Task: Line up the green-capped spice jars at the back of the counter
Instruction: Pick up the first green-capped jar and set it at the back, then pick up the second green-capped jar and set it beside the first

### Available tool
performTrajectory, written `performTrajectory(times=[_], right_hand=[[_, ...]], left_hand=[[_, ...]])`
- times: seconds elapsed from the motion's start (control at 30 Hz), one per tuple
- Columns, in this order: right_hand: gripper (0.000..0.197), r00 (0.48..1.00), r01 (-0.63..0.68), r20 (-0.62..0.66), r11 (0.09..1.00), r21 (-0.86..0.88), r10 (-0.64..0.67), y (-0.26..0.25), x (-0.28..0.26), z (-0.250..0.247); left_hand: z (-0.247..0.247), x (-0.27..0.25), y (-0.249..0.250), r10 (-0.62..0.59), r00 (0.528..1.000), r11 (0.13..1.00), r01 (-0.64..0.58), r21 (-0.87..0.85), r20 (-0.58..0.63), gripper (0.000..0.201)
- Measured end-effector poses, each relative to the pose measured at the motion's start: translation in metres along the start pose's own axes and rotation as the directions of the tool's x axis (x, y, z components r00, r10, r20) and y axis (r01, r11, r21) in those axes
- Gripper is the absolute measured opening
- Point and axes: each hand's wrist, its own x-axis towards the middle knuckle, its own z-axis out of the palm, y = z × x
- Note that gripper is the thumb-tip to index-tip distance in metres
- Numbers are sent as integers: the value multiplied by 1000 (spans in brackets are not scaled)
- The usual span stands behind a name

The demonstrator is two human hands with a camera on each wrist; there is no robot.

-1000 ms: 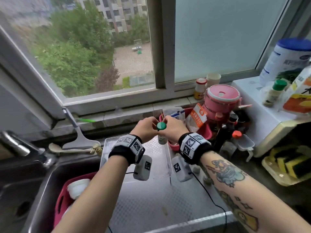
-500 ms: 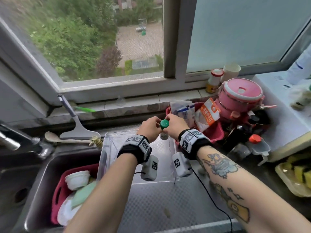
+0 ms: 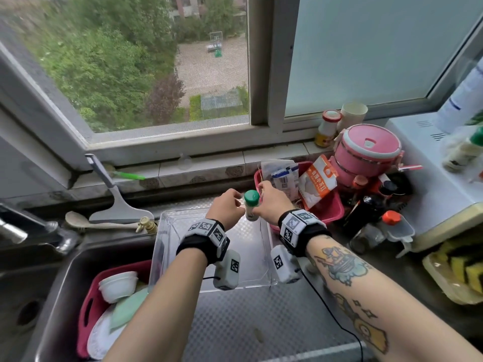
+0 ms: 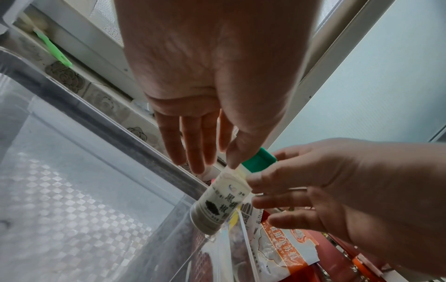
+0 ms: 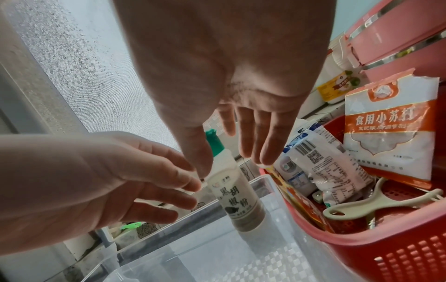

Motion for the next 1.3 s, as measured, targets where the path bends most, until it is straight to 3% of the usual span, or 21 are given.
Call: performTrajectory(times=[0.13,0.23,0.33,0.47,0.63,0.87,1.17,1.3], right_hand=[[79,1000,0,-17,1000,-8,0,8,-9,-4],[76,999,14,-41,1000,-6,-15,15,-21,-9],[69,997,27,-77,1000,4,-27,25,-31,-15],[68,992,16,-124,1000,15,-14,43,-49,-27],[60,979,-2,-203,998,68,16,75,-79,-38],[51,960,-117,-246,989,87,136,133,-118,-34],[87,935,-308,-171,950,44,311,196,-141,-11],[88,935,-334,-125,942,2,332,216,-137,1]], left_hand=[[-4,-12,3,28,997,999,-30,-30,-68,44],[-7,-27,11,91,984,994,-98,-41,-151,38],[-8,-39,22,150,976,988,-155,-19,-155,29],[2,-52,46,205,972,977,-211,-34,-116,19],[35,-69,73,314,949,949,-314,18,-14,20],[95,-92,86,338,935,939,-343,34,108,18],[166,-106,74,287,917,953,-304,17,276,42],[188,-104,65,240,910,965,-262,23,338,53]])
